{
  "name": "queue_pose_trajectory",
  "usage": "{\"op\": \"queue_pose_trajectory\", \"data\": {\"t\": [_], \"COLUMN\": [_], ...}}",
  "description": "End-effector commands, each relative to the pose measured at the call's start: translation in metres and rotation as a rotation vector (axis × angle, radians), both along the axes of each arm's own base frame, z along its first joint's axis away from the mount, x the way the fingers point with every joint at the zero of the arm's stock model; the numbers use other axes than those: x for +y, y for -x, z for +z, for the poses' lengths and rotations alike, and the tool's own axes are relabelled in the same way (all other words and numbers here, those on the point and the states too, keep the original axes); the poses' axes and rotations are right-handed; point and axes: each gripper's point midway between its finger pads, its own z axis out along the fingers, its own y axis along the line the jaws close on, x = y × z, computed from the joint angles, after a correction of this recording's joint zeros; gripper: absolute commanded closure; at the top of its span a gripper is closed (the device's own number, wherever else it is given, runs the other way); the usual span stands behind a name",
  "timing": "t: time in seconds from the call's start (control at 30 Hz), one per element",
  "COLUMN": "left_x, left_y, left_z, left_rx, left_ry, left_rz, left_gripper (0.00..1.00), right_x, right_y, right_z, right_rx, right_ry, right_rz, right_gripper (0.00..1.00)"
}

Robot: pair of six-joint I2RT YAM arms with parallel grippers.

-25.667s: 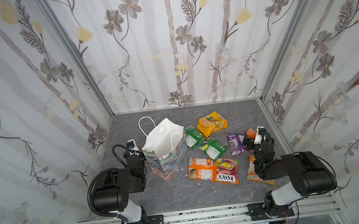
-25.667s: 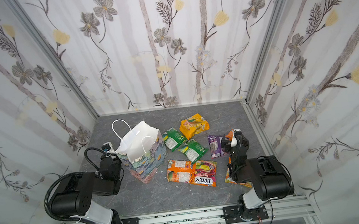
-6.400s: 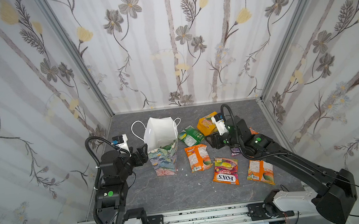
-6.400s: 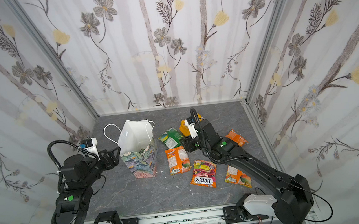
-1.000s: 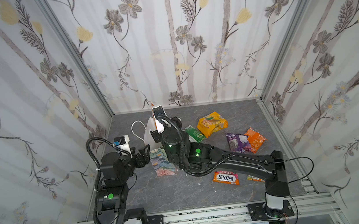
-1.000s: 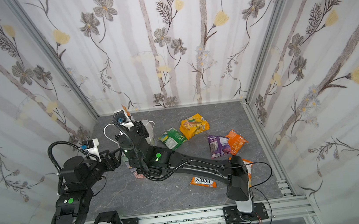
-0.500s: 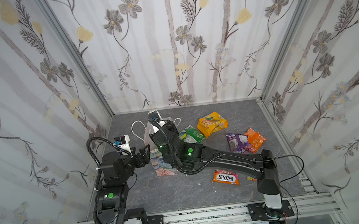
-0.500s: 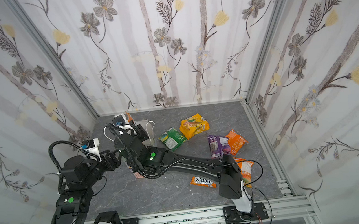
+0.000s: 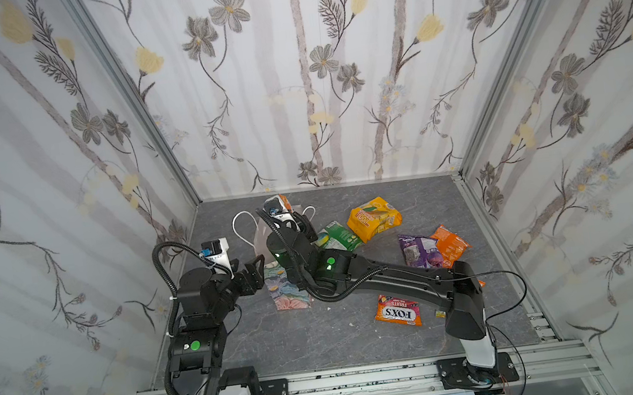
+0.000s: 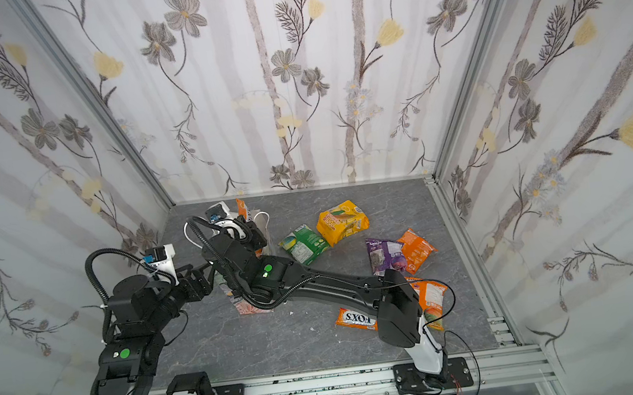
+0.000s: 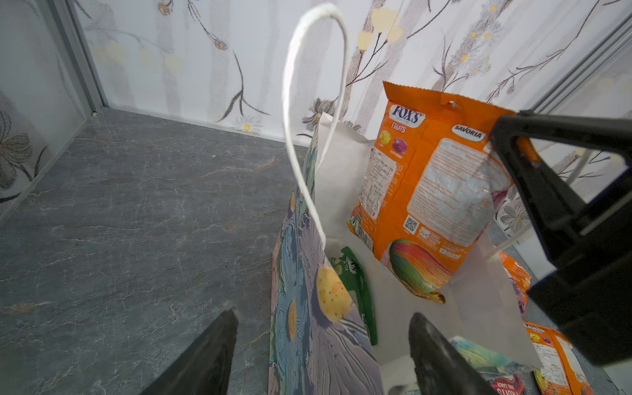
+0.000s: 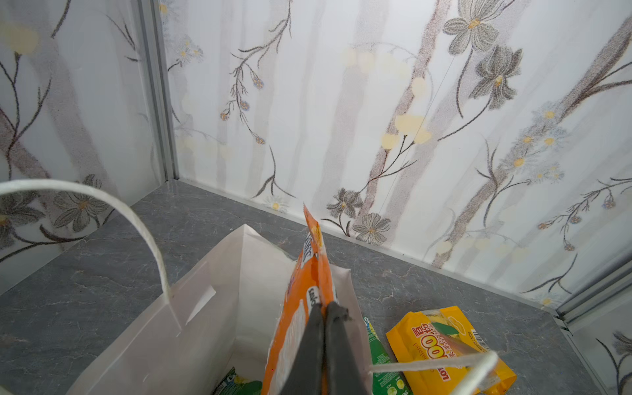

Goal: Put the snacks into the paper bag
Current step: 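Lower the orange FOX'S packet into the bag held by the left gripper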

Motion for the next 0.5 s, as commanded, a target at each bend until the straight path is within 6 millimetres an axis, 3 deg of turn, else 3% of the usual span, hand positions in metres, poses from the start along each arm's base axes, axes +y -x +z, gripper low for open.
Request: {"op": "queue_pose_trajectory", "data": {"t": [0.0,0.33,0.4,0.47], "left_x": [0.0008,0.0003,0.0004,0.0000], "left_y": [-0.0025,-0.0022,-0.0022,-0.0024], "left_z": [0.0076,0.0074,0.0082,0.0073], "left_rx": [-0.030,-0.029,-0.031,-0.029], "left_ry": [-0.002,-0.003,-0.002,-0.003], "left_rz": [0.005,0.003,0.004,0.002], "left_gripper": [0.22,0.22,0.22,0.22], "right_x": [-0.0014,-0.0015,-0.0002,0.0026], "right_y": [-0.0025,-0.0023,0.0004,0.0048], "right_z": [-0.0031,-0.0096,-0.0081,-0.0047], "right_rx": [0.003,0.026,0.035,0.040], "right_ry": [-0.020,-0.016,-0.028,-0.044], "right_rz": [-0.026,-0.019,-0.003,0.021], "right_gripper": [1.00,0.99,0.94,0.82]}}
